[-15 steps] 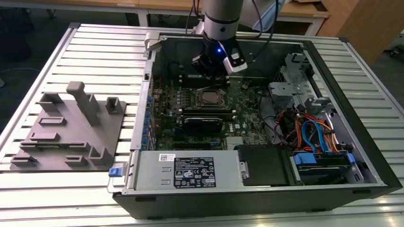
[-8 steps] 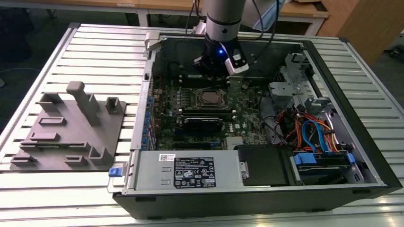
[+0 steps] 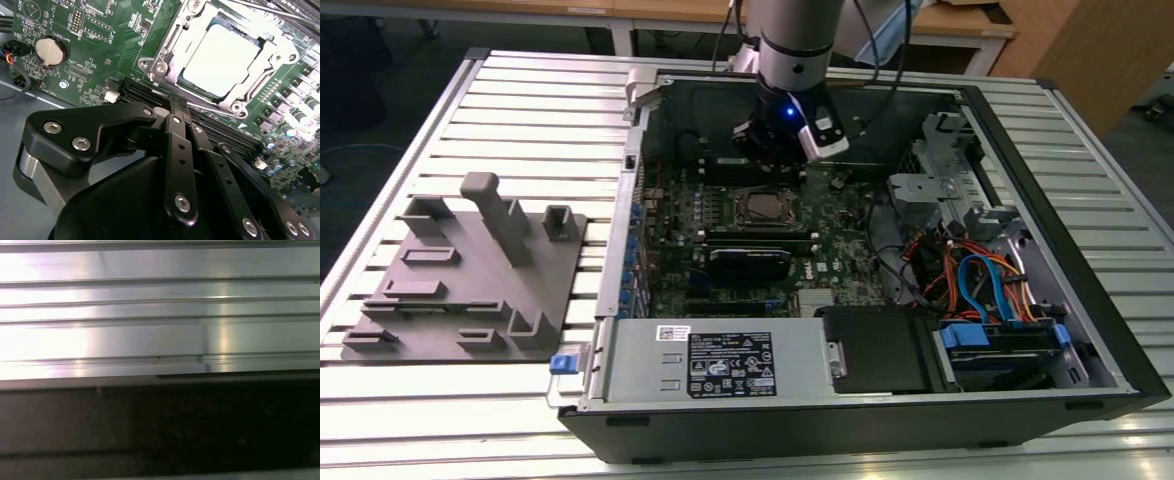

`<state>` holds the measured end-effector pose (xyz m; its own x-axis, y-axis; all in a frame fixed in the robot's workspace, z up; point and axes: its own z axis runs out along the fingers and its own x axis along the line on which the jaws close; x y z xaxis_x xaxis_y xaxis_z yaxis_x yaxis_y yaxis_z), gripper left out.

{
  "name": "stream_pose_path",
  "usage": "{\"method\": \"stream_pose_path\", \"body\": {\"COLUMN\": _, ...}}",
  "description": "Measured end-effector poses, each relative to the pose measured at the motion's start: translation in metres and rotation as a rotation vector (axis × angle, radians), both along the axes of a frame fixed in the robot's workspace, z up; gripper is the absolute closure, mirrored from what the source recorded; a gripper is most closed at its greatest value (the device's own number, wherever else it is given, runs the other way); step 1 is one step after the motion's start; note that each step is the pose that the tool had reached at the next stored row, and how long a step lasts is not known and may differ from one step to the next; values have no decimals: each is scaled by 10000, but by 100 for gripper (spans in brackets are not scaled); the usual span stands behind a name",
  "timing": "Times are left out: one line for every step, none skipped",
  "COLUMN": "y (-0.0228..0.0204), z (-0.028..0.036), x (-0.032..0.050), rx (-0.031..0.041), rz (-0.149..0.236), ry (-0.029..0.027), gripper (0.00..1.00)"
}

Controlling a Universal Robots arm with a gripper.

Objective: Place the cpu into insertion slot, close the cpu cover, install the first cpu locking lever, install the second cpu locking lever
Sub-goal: 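Install the first cpu locking lever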

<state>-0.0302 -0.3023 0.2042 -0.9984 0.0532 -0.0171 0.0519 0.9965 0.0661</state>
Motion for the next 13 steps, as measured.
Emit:
{"method": "stream_pose_path", "body": {"y": 0, "z": -5, "x": 4, "rx": 1, "rz": 0, "ry": -1, "gripper": 90}}
{"method": "stream_pose_path", "body": {"y": 0, "z": -9, "x": 8, "rx": 0, "rz": 0, "ry": 0, "gripper": 90}}
{"method": "stream_pose_path", "body": {"y": 0, "z": -14, "x": 12, "rx": 0, "rz": 0, "ry": 0, "gripper": 90}}
{"method": "stream_pose_path", "body": {"y": 0, "z": -18, "x": 16, "rx": 0, "rz": 0, "ry": 0, "gripper": 90}}
{"method": "stream_pose_path", "body": {"y": 0, "z": -23, "x": 21, "rx": 0, "rz": 0, "ry": 0, "gripper": 90}}
{"method": "stream_pose_path", "body": {"y": 0, "z": -28, "x": 25, "rx": 0, "rz": 0, "ry": 0, "gripper": 90}}
{"method": "stream_pose_path", "body": {"y": 0, "z": -33, "x": 28, "rx": 0, "rz": 0, "ry": 0, "gripper": 90}}
{"method": "stream_pose_path", "body": {"y": 0, "z": -38, "x": 31, "rx": 0, "rz": 0, "ry": 0, "gripper": 90}}
{"method": "stream_pose_path", "body": {"y": 0, "z": -44, "x": 33, "rx": 0, "rz": 0, "ry": 0, "gripper": 90}}
{"method": "stream_pose_path", "body": {"y": 1, "z": -48, "x": 35, "rx": 0, "rz": -1, "ry": 0, "gripper": 90}}
{"method": "stream_pose_path", "body": {"y": 0, "z": -49, "x": 35, "rx": -1, "rz": -2, "ry": 0, "gripper": 90}}
{"method": "stream_pose_path", "body": {"y": 0, "z": -49, "x": 35, "rx": -2, "rz": -1, "ry": 1, "gripper": 90}}
{"method": "stream_pose_path", "body": {"y": 0, "z": -49, "x": 35, "rx": -2, "rz": 0, "ry": 1, "gripper": 90}}
